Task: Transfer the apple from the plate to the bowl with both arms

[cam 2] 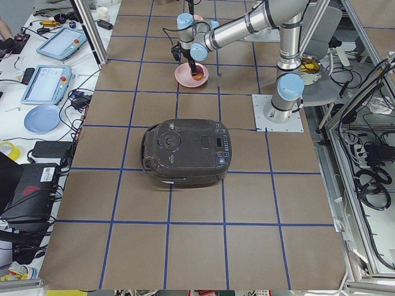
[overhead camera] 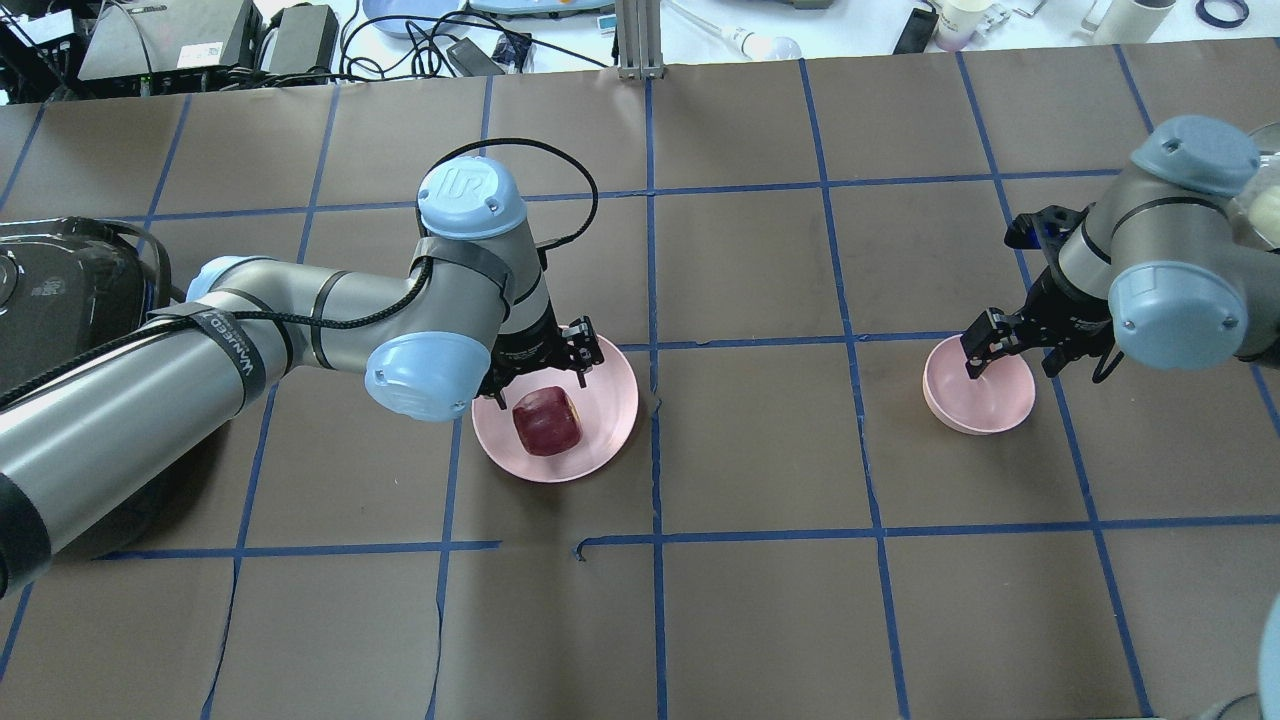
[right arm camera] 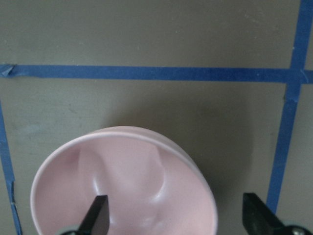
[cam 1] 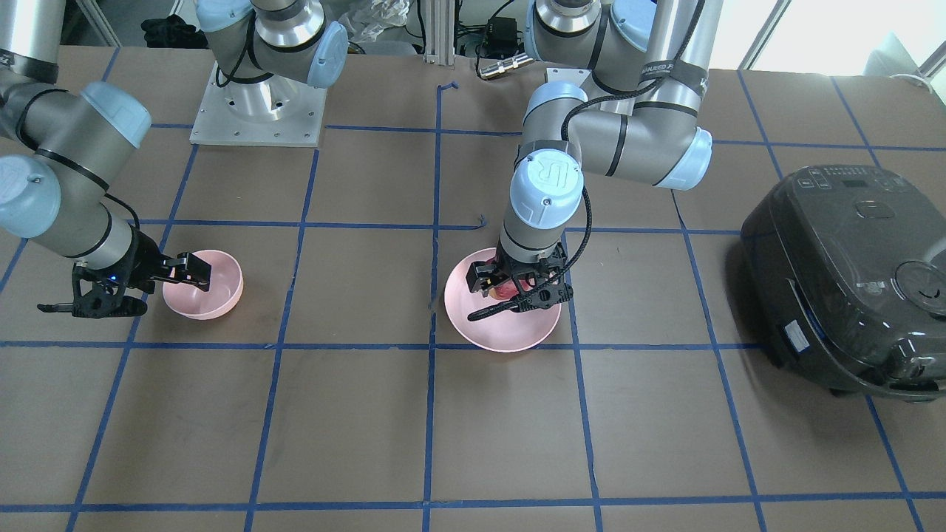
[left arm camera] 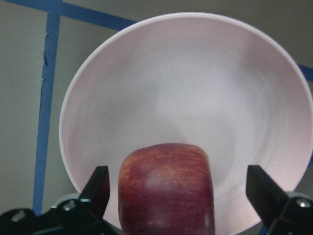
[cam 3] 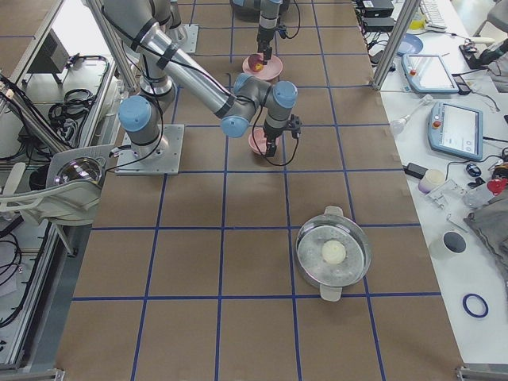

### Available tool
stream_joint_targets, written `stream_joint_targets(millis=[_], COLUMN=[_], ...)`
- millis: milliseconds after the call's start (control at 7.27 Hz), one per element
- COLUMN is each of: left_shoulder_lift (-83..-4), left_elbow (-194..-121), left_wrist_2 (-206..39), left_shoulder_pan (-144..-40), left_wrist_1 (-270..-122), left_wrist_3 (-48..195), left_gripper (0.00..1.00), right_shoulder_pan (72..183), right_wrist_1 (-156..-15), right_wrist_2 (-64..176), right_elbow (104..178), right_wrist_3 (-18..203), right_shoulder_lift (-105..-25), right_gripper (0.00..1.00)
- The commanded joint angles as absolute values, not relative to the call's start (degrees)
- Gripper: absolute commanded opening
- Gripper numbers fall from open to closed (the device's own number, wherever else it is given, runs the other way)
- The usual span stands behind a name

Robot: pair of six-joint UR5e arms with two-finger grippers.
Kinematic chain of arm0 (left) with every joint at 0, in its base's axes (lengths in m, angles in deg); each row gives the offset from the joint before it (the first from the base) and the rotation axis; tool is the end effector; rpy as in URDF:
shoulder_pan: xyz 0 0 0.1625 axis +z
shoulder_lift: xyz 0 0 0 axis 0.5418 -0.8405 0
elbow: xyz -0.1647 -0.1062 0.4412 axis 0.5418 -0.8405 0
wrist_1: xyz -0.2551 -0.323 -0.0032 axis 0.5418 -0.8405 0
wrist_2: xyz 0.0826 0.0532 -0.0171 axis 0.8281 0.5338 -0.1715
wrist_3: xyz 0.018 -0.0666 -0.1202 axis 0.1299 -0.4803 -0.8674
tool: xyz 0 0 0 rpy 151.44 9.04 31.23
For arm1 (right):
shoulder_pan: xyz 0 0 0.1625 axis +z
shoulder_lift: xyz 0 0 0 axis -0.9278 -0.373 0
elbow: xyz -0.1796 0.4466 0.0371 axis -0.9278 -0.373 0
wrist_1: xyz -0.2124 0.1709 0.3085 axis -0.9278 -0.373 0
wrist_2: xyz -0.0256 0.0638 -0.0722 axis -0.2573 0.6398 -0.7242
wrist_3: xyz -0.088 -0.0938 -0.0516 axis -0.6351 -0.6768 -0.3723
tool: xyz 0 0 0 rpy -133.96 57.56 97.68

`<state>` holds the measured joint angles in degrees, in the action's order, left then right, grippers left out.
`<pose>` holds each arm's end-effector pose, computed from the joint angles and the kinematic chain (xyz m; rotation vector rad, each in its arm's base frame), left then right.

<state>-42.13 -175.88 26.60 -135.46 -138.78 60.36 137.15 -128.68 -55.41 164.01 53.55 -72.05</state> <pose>-0.2529 -0.4991 0.2347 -0.4164 3.0956 0.1868 -0.0457 -0.5053 0.2304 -0.0323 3.0403 0.2207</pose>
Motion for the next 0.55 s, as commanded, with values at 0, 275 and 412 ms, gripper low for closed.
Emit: stream_joint_targets(millis=[0,275,412], left_shoulder_lift=[-42.23,-42.15,-42.23], left_elbow=[-177.51,-178.31,-178.22], left_wrist_2=[26.54,24.54,24.09], left_shoulder_pan=[-135.46,-135.55,-135.55], left_wrist_1=[-138.81,-138.28,-138.28], left_wrist_3=[59.85,57.13,57.03], left_gripper=[1.0,0.6,0.31], right_shoulder_pan=[137.18,137.18,137.18], right_wrist_1=[-128.75,-128.66,-128.57], right_wrist_2=[-55.48,-56.09,-56.18], right_elbow=[164.69,164.34,163.99], right_wrist_3=[53.55,53.11,53.54], right_shoulder_lift=[-71.45,-70.83,-70.83], right_gripper=[0.68,0.01,0.0])
